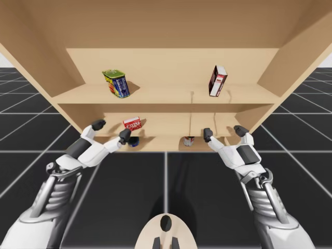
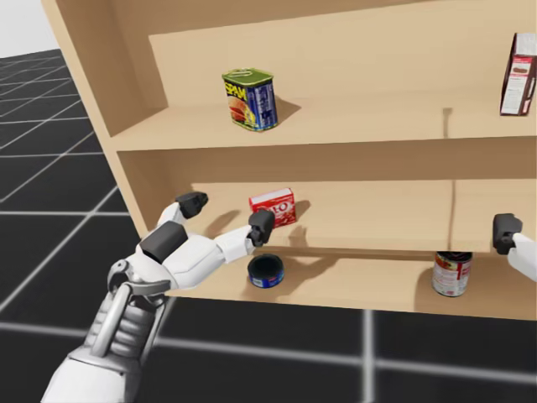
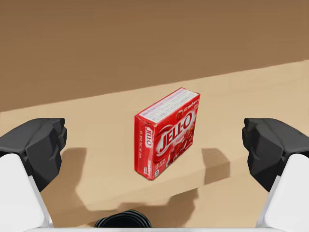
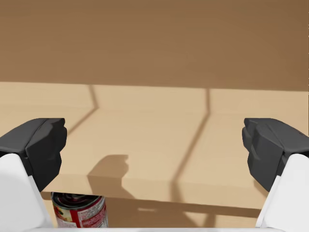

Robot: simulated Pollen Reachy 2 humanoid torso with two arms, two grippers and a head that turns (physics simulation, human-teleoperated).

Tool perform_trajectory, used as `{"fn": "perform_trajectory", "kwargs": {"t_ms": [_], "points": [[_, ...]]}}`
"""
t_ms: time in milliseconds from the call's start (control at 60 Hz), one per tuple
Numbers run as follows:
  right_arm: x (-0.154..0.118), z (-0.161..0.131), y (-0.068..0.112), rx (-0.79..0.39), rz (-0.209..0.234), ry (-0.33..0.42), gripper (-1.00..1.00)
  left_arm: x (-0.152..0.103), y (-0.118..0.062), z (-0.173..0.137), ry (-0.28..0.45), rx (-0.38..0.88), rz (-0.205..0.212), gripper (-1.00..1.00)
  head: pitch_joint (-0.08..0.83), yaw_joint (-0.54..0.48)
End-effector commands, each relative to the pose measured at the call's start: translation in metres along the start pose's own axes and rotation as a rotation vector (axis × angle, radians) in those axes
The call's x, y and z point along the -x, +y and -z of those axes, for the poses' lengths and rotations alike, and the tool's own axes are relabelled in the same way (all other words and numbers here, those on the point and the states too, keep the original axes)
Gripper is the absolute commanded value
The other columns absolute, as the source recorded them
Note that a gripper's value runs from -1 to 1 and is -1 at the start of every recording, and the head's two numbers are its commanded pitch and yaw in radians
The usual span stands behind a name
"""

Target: Retrieve the gelatin box from the shelves.

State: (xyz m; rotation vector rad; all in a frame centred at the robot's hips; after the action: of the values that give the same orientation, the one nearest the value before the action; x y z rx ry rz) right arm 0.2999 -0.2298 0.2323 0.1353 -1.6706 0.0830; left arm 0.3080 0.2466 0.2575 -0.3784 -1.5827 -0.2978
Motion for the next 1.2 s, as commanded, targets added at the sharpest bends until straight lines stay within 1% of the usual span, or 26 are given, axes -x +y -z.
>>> {"fn": "perform_trajectory", "kwargs": {"t_ms": [17, 83, 117, 133, 167, 267, 317, 383, 500, 583, 650, 667, 683, 700, 717, 733, 750, 767, 883, 983, 1067, 1100, 1133, 1200], "points": [[0.001, 0.0, 0.001, 0.004, 0.006, -0.004, -1.0, 0.006, 0.014, 0.02, 0.056, 0.084, 0.022, -1.0, 0.431, 0.25], [0.002, 0.0, 0.001, 0.005, 0.005, -0.007, -1.0, 0.01, 0.02, 0.029, 0.078, 0.115, 0.041, -1.0, 0.432, 0.26], [0.002, 0.0, 0.0, 0.006, 0.005, -0.009, -1.0, 0.014, 0.023, 0.036, 0.092, 0.124, 0.061, -1.0, 0.432, 0.26], [0.002, 0.0, 0.0, 0.006, 0.005, -0.009, -1.0, 0.014, 0.023, 0.036, 0.092, 0.124, 0.061, -1.0, 0.432, 0.26], [0.002, 0.001, 0.0, 0.007, 0.005, -0.012, -1.0, 0.018, 0.027, 0.045, 0.109, 0.138, 0.086, -1.0, 0.433, 0.26], [0.002, 0.001, -0.001, 0.009, 0.002, -0.014, -1.0, 0.024, 0.033, 0.059, 0.136, 0.166, 0.097, -1.0, 0.435, 0.25], [0.002, 0.001, -0.001, 0.01, 0.001, -0.015, -1.0, 0.028, 0.035, 0.067, 0.15, 0.191, 0.088, -1.0, 0.436, 0.25], [0.002, 0.002, -0.001, 0.01, -0.001, -0.016, -1.0, 0.033, 0.037, 0.075, 0.16, 0.204, 0.095, -1.0, 0.437, 0.25], [0.002, 0.002, -0.002, 0.012, -0.002, -0.018, -1.0, 0.036, 0.04, 0.088, 0.161, 0.235, 0.052, -1.0, 0.441, 0.25], [0.002, 0.001, -0.002, 0.013, -0.005, -0.019, -1.0, 0.039, 0.039, 0.094, 0.173, 0.245, 0.036, -1.0, 0.443, 0.25], [0.002, 0.001, -0.002, 0.014, -0.007, -0.02, -1.0, 0.041, 0.037, 0.097, 0.182, 0.248, 0.031, -1.0, 0.444, 0.24], [0.002, 0.001, -0.002, 0.015, -0.007, -0.02, -1.0, 0.041, 0.037, 0.098, 0.181, 0.251, 0.027, -0.96, 0.445, 0.24], [0.002, 0.001, -0.002, 0.015, -0.007, -0.021, -1.0, 0.041, 0.037, 0.098, 0.181, 0.251, 0.03, -0.87, 0.445, 0.24], [0.002, 0.001, -0.002, 0.015, -0.007, -0.021, -1.0, 0.042, 0.036, 0.098, 0.179, 0.246, 0.03, -0.38, 0.445, 0.24], [0.002, 0.001, -0.002, 0.015, -0.007, -0.021, -1.0, 0.042, 0.036, 0.098, 0.182, 0.248, 0.026, 0.46, 0.445, 0.24], [0.002, 0.001, -0.003, 0.016, -0.007, -0.021, -1.0, 0.042, 0.036, 0.098, 0.184, 0.249, 0.024, 0.93, 0.445, 0.24], [0.002, 0.001, -0.003, 0.016, -0.007, -0.022, -1.0, 0.042, 0.035, 0.098, 0.185, 0.25, 0.023, 0.99, 0.445, 0.24], [0.002, 0.001, -0.003, 0.016, -0.007, -0.021, -1.0, 0.043, 0.035, 0.098, 0.187, 0.251, 0.021, 1.0, 0.445, 0.24], [0.002, 0.001, -0.003, 0.016, -0.006, -0.022, -1.0, 0.044, 0.035, 0.097, 0.193, 0.252, 0.015, 1.0, 0.444, 0.24], [0.001, 0.001, -0.003, 0.017, -0.006, -0.023, -1.0, 0.04, 0.035, 0.095, 0.172, 0.251, 0.018, 1.0, 0.443, 0.24], [0.001, 0.001, -0.003, 0.019, -0.008, -0.025, -1.0, 0.026, 0.032, 0.089, 0.119, 0.252, 0.02, 1.0, 0.441, 0.24], [0.001, 0.001, -0.003, 0.02, -0.011, -0.026, -1.0, 0.017, 0.028, 0.083, 0.089, 0.25, 0.034, 1.0, 0.44, 0.24], [0.001, 0.001, -0.003, 0.021, -0.015, -0.026, -1.0, 0.012, 0.026, 0.079, 0.074, 0.249, 0.042, 1.0, 0.441, 0.24], [0.002, 0.001, -0.003, 0.028, -0.025, -0.023, -1.0, -0.005, 0.018, 0.064, 0.019, 0.251, 0.059, 1.0, 0.441, 0.23]]}}
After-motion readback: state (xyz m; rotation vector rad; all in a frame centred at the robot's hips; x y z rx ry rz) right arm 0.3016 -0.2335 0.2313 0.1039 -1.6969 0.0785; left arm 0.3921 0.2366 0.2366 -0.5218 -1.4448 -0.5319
